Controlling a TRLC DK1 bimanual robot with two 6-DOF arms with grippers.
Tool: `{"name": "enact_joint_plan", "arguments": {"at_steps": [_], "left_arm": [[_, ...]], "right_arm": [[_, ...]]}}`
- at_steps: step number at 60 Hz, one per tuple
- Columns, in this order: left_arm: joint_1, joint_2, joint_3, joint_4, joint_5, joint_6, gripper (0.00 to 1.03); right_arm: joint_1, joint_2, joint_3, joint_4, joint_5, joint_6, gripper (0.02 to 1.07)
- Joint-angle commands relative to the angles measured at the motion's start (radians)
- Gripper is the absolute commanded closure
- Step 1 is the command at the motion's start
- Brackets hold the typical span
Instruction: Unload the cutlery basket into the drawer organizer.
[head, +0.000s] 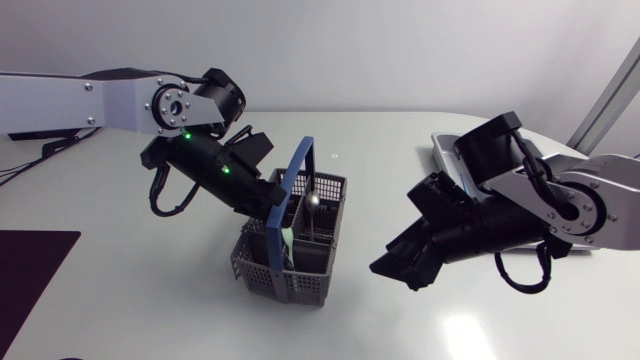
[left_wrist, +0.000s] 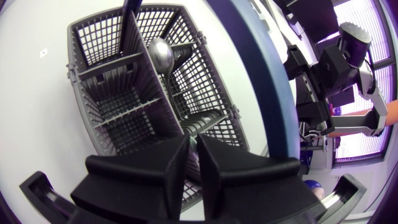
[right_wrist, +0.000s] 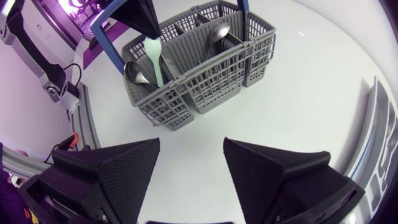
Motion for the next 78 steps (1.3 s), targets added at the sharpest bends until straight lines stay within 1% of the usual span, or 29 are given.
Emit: {"name": "enact_joint_plan", "arguments": {"at_steps": [1,4,15,25,35,40,53,58,64,66,70,74,76,78], "left_arm": [[0.019,0.011,-0.039,-0.001,-0.004,-0.02,0.98],[0.027,0.006,-0.045,0.0,0.005,-0.02,1.0],[0.048,-0.004,-0.063,0.0,0.042,-0.018,1.0],[0.096,-0.01,-0.086,-0.001,0.117,-0.007,1.0],[0.151,-0.012,-0.108,-0.015,0.22,0.017,1.0],[0.169,-0.014,-0.112,-0.023,0.243,0.026,1.0],[0.231,-0.014,-0.126,-0.027,0.356,0.037,1.0],[0.245,-0.015,-0.121,-0.03,0.373,0.037,1.0],[0.278,-0.015,-0.104,-0.052,0.413,0.039,1.0],[0.301,-0.012,-0.095,-0.066,0.448,0.042,1.0],[0.323,-0.004,-0.086,-0.089,0.478,0.053,1.0],[0.343,-0.004,-0.077,-0.099,0.484,0.057,1.0],[0.36,-0.009,-0.071,-0.107,0.504,0.057,1.0],[0.372,-0.015,-0.065,-0.115,0.507,0.059,1.0]], "right_arm": [[-0.006,-0.01,-0.033,-0.01,-0.003,-0.011,0.32],[-0.006,-0.01,-0.033,-0.01,-0.003,-0.011,0.32],[-0.006,-0.01,-0.03,-0.01,-0.003,-0.011,0.32],[-0.006,-0.01,-0.032,-0.01,-0.003,-0.011,0.32],[-0.006,-0.01,-0.033,-0.012,-0.003,-0.006,0.32],[0.001,-0.012,-0.032,-0.012,-0.003,-0.002,0.32],[0.011,-0.013,-0.03,-0.013,-0.003,0.006,0.32],[0.013,-0.013,-0.03,-0.013,-0.003,0.007,0.32],[0.013,-0.015,-0.032,-0.013,-0.003,0.007,0.32],[0.013,-0.016,-0.032,-0.013,-0.003,0.007,0.32],[0.013,-0.018,-0.032,-0.013,-0.005,0.006,0.32],[0.013,-0.021,-0.032,-0.013,-0.005,0.006,0.32],[0.013,-0.022,-0.033,-0.013,-0.006,0.004,0.32],[0.013,-0.024,-0.033,-0.013,-0.006,0.004,0.32]]}}
